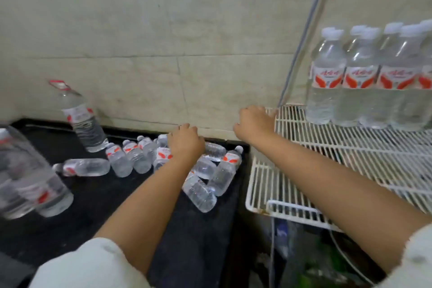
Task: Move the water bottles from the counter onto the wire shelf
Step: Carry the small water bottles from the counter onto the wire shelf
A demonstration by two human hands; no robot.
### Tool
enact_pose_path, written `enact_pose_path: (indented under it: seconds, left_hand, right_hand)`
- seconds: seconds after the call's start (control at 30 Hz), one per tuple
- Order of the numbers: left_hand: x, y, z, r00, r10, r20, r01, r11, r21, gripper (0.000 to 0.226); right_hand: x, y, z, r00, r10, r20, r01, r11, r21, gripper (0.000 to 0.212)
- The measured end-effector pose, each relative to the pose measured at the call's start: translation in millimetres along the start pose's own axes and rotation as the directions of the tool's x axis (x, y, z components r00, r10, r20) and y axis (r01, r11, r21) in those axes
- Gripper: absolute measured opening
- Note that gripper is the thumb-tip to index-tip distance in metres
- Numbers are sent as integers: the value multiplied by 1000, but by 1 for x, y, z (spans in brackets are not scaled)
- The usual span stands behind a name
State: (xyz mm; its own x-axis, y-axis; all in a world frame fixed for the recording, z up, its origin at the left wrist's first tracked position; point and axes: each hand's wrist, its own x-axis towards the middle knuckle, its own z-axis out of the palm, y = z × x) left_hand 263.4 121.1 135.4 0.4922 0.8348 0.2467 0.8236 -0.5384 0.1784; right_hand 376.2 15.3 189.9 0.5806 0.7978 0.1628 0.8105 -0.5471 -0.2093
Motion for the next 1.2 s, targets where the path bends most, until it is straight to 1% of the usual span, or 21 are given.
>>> enact_pose_path:
  seconds: [0.07,0.17,0.27,0.33,0.43,0.5,0.57,0.63,0.7,0.77,0.83,0.93,0.97,1.07,1.2]
  left_hand:
    - [-5,-51,8,1000,-18,15,18,1000,19,35]
    - [-12,-119,23,995,-48,82,43,997,65,39]
    - [-17,-160,41,986,-75,149,67,996,56,35]
    - [-18,-181,58,980,-85,179,79,996,37,36]
    - [-20,-202,86,974,-76,215,81,997,-16,41]
    - [-18,-210,102,965,-74,251,93,994,-65,42]
    - [-12,-214,117,955,-91,282,142,976,-165,40]
    - [0,-215,127,947,-102,305,190,943,-274,44]
    - [20,-214,140,941,-106,322,228,902,-368,54]
    - [35,-210,141,938,-133,321,272,854,-444,67]
    - [50,-203,153,915,-176,362,346,805,-483,79]
    - [56,-193,162,873,-273,404,467,707,-532,88]
    - [55,-190,163,867,-291,404,481,699,-529,88]
    - [40,-191,160,865,-292,408,475,740,-476,86]
    - [-1,-216,152,821,-292,491,518,744,-423,83]
  right_hand:
    - [6,-48,23,997,-13,76,13,1000,-4,36]
    - [14,-107,64,988,3,152,-2,1000,-3,35]
    - [17,-135,105,970,54,239,-66,997,45,31]
    - [19,-144,135,949,90,301,-105,994,34,34]
    - [21,-145,180,915,139,379,-163,986,33,44]
    - [22,-146,208,895,121,429,-177,980,91,58]
    - [19,-145,232,879,115,462,-193,973,125,73]
    - [16,-143,247,900,110,421,-134,991,26,79]
    - [16,-142,261,928,99,360,-75,994,-81,77]
    - [16,-143,262,945,68,321,-39,995,-94,76]
    - [18,-140,271,939,87,332,-64,995,-80,75]
    - [19,-137,276,937,99,336,-59,990,-127,77]
    - [20,-136,278,938,99,333,-55,989,-140,77]
    - [24,-137,277,942,104,320,-61,988,-141,78]
    - [20,-138,275,947,103,303,-54,985,-167,77]
